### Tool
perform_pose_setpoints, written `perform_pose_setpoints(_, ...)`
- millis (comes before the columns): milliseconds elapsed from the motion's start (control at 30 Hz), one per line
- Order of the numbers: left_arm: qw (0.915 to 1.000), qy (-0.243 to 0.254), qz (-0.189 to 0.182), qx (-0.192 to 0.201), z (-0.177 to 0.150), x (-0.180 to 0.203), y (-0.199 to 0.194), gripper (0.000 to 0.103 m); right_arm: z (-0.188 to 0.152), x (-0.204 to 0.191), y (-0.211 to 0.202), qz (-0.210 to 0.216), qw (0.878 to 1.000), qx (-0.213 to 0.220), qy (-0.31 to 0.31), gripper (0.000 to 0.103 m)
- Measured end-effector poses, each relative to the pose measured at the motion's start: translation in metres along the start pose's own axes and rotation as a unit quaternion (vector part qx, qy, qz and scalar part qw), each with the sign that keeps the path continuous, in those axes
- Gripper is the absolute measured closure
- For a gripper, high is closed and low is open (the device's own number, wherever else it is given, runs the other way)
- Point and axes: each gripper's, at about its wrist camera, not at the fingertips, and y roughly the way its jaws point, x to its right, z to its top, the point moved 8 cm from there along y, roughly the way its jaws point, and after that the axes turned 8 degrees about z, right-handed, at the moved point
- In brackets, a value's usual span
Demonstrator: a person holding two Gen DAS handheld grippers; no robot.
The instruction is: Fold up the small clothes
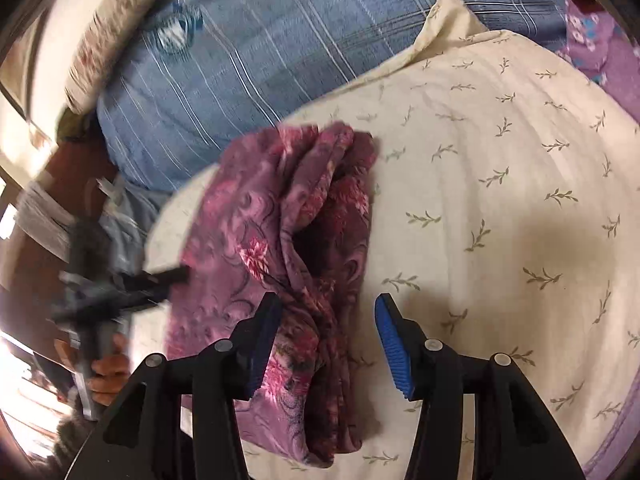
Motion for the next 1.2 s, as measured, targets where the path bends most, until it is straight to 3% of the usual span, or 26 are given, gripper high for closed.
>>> perform_pose_setpoints(33, 0.9999, -0.008, -0.012, -0.005, -0.001, -0.001, 0.002, 0.027, 0.005, 0.000, -0.002, 0.020, 1.000, 0.010, 0.008, 0.041)
perform_pose_setpoints(67, 0.9995, -0.016, -0.025, -0.009, -0.001, -0.003, 0.003, 0.022, 0.009, 0.001, -0.002, 0.034, 0.999, 0.016, 0.011, 0.023)
perform_pose_setpoints(100, 0.9991, -0.024, -0.035, -0.010, -0.002, -0.004, 0.004, 0.021, 0.012, 0.002, 0.002, 0.045, 0.999, 0.017, 0.013, 0.014)
perform_pose_setpoints(167, 0.9987, -0.026, -0.043, -0.006, -0.002, 0.000, 0.006, 0.019, 0.018, 0.002, 0.022, 0.062, 0.998, 0.007, 0.024, 0.014)
perform_pose_setpoints(233, 0.9984, -0.024, -0.050, -0.008, -0.003, 0.005, 0.009, 0.019, 0.014, 0.007, 0.054, 0.092, 0.994, -0.034, 0.050, 0.014)
perform_pose_setpoints(267, 0.9981, -0.024, -0.056, -0.006, -0.004, 0.008, 0.009, 0.022, 0.013, 0.008, 0.058, 0.096, 0.993, -0.034, 0.053, 0.015)
perform_pose_setpoints(300, 0.9982, -0.023, -0.055, 0.001, -0.004, 0.010, 0.007, 0.027, 0.016, 0.001, 0.058, 0.098, 0.995, -0.013, 0.028, 0.043)
perform_pose_setpoints(333, 0.9981, -0.020, -0.058, 0.011, -0.004, 0.014, 0.003, 0.041, 0.017, -0.010, 0.057, 0.114, 0.993, -0.012, 0.011, 0.063)
perform_pose_setpoints(367, 0.9975, -0.017, -0.065, 0.020, -0.005, 0.018, -0.002, 0.051, 0.016, -0.017, 0.056, 0.116, 0.993, -0.016, 0.007, 0.068)
perform_pose_setpoints(467, 0.9957, -0.028, -0.082, 0.031, -0.007, 0.019, -0.018, 0.069, 0.020, -0.037, 0.049, 0.113, 0.993, -0.011, -0.023, 0.070)
perform_pose_setpoints(533, 0.9943, -0.037, -0.090, 0.045, -0.002, 0.018, -0.032, 0.069, 0.026, -0.052, 0.045, 0.138, 0.990, -0.012, -0.017, 0.071)
perform_pose_setpoints(733, 0.9842, -0.033, -0.083, 0.153, 0.028, 0.007, -0.114, 0.067, 0.055, -0.129, 0.043, 0.210, 0.976, 0.016, -0.063, 0.071)
perform_pose_setpoints(800, 0.9818, -0.028, -0.049, 0.181, 0.037, -0.007, -0.127, 0.056, 0.062, -0.145, 0.045, 0.215, 0.972, 0.030, -0.087, 0.067)
perform_pose_setpoints(833, 0.9833, -0.026, -0.011, 0.180, 0.041, -0.018, -0.121, 0.041, 0.064, -0.148, 0.054, 0.200, 0.975, 0.033, -0.092, 0.064)
perform_pose_setpoints(867, 0.9844, -0.027, 0.022, 0.172, 0.043, -0.030, -0.113, 0.036, 0.064, -0.142, 0.068, 0.171, 0.981, 0.025, -0.093, 0.057)
perform_pose_setpoints(933, 0.9858, -0.045, 0.086, 0.137, 0.039, -0.056, -0.092, 0.036, 0.057, -0.120, 0.101, 0.080, 0.992, -0.005, -0.095, 0.054)
perform_pose_setpoints(967, 0.9872, -0.055, 0.088, 0.121, 0.032, -0.067, -0.085, 0.036, 0.046, -0.097, 0.121, -0.013, 0.994, -0.036, -0.107, 0.055)
perform_pose_setpoints(1000, 0.9875, -0.063, 0.081, 0.120, 0.025, -0.072, -0.085, 0.036, 0.036, -0.083, 0.129, -0.062, 0.990, -0.056, -0.113, 0.056)
perform_pose_setpoints(1033, 0.9869, -0.065, 0.078, 0.126, 0.018, -0.072, -0.087, 0.036, 0.031, -0.078, 0.129, -0.070, 0.989, -0.062, -0.114, 0.056)
perform_pose_setpoints(1100, 0.9805, -0.039, 0.128, 0.144, 0.002, -0.071, -0.095, 0.035, 0.023, -0.078, 0.108, -0.052, 0.993, -0.045, -0.098, 0.053)
perform_pose_setpoints(1133, 0.9744, -0.020, 0.162, 0.155, -0.005, -0.068, -0.099, 0.031, 0.021, -0.079, 0.096, -0.052, 0.993, -0.040, -0.095, 0.046)
perform_pose_setpoints(1200, 0.9525, 0.020, 0.240, 0.187, -0.023, -0.060, -0.111, 0.018, 0.014, -0.082, 0.074, -0.069, 0.992, -0.037, -0.099, 0.005)
